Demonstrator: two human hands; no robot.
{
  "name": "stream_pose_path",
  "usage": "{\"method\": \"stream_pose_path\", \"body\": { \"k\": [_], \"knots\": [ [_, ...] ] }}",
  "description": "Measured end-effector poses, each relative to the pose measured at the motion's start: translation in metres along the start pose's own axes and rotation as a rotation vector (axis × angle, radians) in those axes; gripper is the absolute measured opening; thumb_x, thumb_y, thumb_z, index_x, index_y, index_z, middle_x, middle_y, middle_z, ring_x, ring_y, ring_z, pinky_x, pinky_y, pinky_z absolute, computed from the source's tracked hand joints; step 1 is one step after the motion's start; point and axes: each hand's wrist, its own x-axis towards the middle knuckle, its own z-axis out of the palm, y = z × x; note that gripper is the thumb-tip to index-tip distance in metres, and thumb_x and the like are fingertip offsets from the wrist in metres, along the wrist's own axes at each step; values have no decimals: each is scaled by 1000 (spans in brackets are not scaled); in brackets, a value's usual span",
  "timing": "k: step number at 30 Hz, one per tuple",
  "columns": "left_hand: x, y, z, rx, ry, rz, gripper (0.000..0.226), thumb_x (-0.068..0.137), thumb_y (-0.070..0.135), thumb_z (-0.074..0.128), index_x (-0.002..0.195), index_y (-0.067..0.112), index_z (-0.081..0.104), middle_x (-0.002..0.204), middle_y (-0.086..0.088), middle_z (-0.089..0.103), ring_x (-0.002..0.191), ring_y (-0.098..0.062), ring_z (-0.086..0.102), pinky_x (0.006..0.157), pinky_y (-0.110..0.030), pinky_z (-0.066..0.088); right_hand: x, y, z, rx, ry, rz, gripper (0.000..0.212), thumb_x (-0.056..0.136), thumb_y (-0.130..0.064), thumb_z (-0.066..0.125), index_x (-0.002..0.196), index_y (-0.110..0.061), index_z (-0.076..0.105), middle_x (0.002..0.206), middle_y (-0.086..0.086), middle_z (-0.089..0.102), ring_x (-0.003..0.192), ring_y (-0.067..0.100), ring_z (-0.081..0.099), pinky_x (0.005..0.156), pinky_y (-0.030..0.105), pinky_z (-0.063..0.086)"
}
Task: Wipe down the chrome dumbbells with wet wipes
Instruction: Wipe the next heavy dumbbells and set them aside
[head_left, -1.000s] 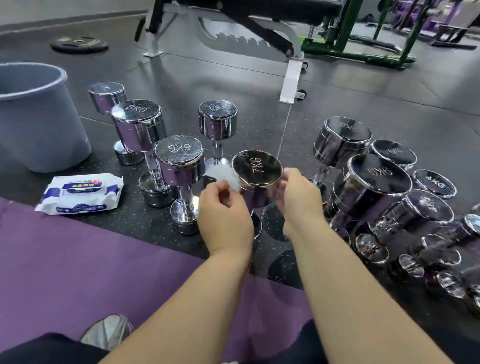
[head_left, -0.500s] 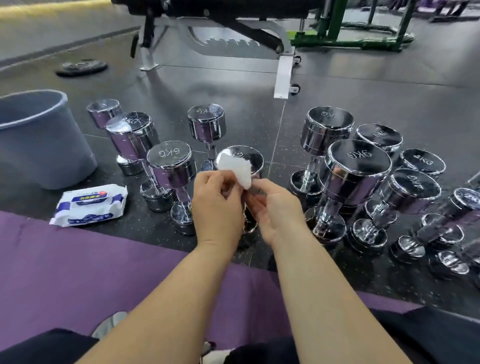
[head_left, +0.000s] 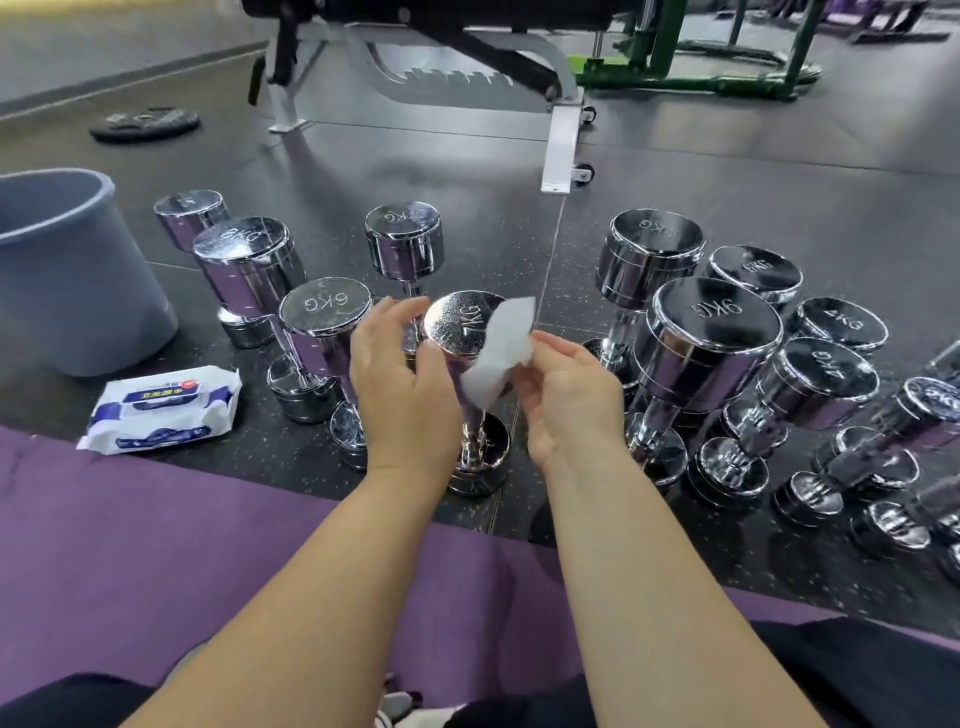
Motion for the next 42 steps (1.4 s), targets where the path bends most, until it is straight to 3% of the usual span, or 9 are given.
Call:
{"method": "stream_pose_path", "body": {
  "k": [5, 9, 13, 18, 22, 29, 32, 37, 42],
  "knots": [
    [-6, 1, 9, -171, -34, -328, 31, 101, 26, 42, 128, 35, 54, 127, 3, 61, 118, -19, 56, 107, -41, 42, 21, 10, 8, -227, 159, -156, 27, 90, -5, 61, 68, -20, 63, 68, -4, 66, 64, 13, 59, 60, 25, 48],
    [9, -4, 10, -308, 22, -452, 27, 86, 38, 46, 91, 36, 73, 100, 6, 73, 102, -20, 66, 98, -51, 50, 5, 34, 5, -336, 63, -210, 50, 93, -11, 46, 45, -23, 43, 48, -13, 32, 52, 11, 26, 52, 26, 24],
    [16, -12, 15, -393, 9, -513, 35, 92, 36, 50, 69, 26, 75, 81, 1, 72, 82, -20, 63, 91, -49, 55, 25, 19, 21, -247, 19, -44, 28, 90, -22, 51, 63, -19, 57, 66, 2, 54, 65, 20, 47, 64, 35, 38],
    [29, -15, 15, -457, -73, -623, 33, 99, 34, 47, 75, 19, 64, 60, 10, 66, 54, -4, 60, 50, -17, 48, 39, 10, 17, -281, -89, 100, 21, 97, -22, 48, 87, -14, 65, 89, 7, 68, 80, 24, 62, 75, 37, 51],
    [38, -20, 15, -452, -120, -684, 30, 96, 44, 49, 83, 24, 67, 78, 8, 72, 68, -9, 65, 54, -20, 47, 33, 24, -1, -262, -84, 195, 20, 96, -9, 48, 95, -10, 68, 82, 5, 66, 76, 20, 63, 86, 43, 55],
    [37, -17, 15, -480, -169, -703, 31, 97, 44, 50, 81, 25, 68, 71, 13, 73, 73, -10, 65, 71, -28, 49, 38, 4, 17, -82, -60, 160, 32, 94, 7, 39, 69, -6, 55, 52, 2, 58, 46, 11, 56, 42, 22, 47],
    [39, -17, 14, -475, -156, -715, 32, 97, 45, 49, 81, 24, 66, 66, 16, 71, 74, -10, 64, 74, -28, 51, 31, 9, 3, -185, -80, 215, 24, 99, 2, 38, 98, 0, 63, 88, 10, 65, 79, 18, 61, 67, 26, 55],
    [33, -15, 12, -457, -179, -754, 29, 97, 36, 49, 75, 22, 62, 55, 10, 64, 62, -10, 56, 62, -24, 47, 22, 14, -8, -304, -119, 243, 42, 90, 16, 30, 118, 5, 60, 104, 9, 65, 119, 26, 58, 104, 33, 42],
    [31, -20, 6, -452, -226, -714, 28, 98, 34, 45, 81, 21, 63, 62, 5, 63, 58, -12, 57, 55, -22, 49, 11, 10, -6, -209, -169, 167, 23, 85, 11, 39, 86, 0, 59, 79, 9, 67, 81, 21, 70, 84, 33, 55]
  ]
}}
